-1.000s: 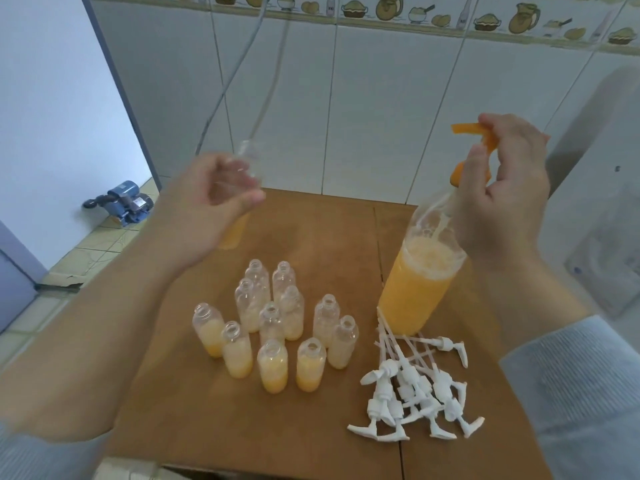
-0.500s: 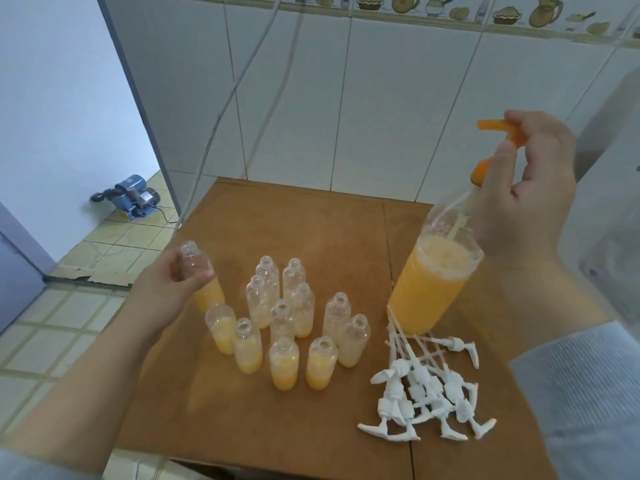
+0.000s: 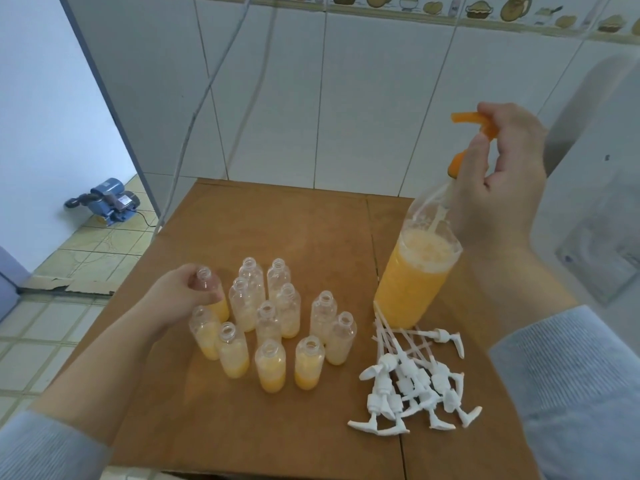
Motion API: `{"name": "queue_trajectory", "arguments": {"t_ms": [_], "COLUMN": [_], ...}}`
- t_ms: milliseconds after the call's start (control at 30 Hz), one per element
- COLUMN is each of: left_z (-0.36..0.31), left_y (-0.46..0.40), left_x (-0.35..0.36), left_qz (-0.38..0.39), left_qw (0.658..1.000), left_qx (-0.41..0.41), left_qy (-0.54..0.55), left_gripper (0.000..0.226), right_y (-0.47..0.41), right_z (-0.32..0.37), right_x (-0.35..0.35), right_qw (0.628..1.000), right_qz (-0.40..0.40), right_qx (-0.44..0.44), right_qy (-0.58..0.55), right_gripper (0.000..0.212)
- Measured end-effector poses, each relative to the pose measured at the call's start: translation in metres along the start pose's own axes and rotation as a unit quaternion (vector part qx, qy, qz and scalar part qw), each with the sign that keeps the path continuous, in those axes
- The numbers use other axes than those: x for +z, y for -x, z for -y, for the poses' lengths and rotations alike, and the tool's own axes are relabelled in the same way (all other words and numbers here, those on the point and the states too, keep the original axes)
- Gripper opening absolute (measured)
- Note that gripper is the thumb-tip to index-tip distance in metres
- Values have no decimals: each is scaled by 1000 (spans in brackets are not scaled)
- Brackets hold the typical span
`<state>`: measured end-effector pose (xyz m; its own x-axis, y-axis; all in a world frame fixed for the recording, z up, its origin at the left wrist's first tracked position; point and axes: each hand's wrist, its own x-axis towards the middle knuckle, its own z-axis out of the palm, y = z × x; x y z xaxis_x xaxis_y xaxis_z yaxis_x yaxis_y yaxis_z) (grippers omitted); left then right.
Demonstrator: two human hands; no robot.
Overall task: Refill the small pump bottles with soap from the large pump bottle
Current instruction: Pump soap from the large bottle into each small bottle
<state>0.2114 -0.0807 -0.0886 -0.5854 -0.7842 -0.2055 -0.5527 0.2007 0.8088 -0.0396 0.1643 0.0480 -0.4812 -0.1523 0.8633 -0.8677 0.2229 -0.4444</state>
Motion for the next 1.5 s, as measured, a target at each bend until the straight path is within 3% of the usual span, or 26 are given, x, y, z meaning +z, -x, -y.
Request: {"name": "queue_trajectory", "arguments": {"t_ms": [100,233,300,367,433,600,767,900,1033,1167,1333,1500], "left_z": [-4,-21,-32,-40,-42,-44,-49,-43,-35,-39,-41,-50], "left_y": [3,12,19,20,17,12,10,10,9,10,14,29], "left_x": [-5,-9,-5,4,12,29,33,29,23,25,22,8], "left_qz": [9,-58,-60,-27,-2,9,11,-10,-12,-6,-11,-64], "left_qw": [1000,996,973,917,895,877,871,885,887,883,877,897], "left_qx": [9,65,91,90,80,66,43,58,66,87,112,141], "left_qy": [9,-32,-205,-389,-439,-476,-489,-462,-457,-461,-466,-414], "left_gripper": [26,41,49,49,43,21,22,19,29,14,23,41], "right_y": [0,0,-1,-1,0,0,0,-1,0,0,-1,-2], "right_z": [-1,0,0,1,1,0,1,0,0,0,1,2], "right_x": [1,3,3,3,2,1,1,1,3,4,2,0], "right_qw": [1000,1000,1000,1000,1000,1000,1000,1000,1000,1000,1000,1000], "right_qz": [-2,-4,-4,-5,-4,-3,-9,-9,-10,-12,-10,3], "right_qx": [2,3,4,3,4,3,3,2,0,2,-1,-5], "right_qy": [0,1,-2,-2,-1,0,0,3,3,6,5,4], "right_gripper": [30,30,31,31,31,30,30,30,30,30,31,30]}}
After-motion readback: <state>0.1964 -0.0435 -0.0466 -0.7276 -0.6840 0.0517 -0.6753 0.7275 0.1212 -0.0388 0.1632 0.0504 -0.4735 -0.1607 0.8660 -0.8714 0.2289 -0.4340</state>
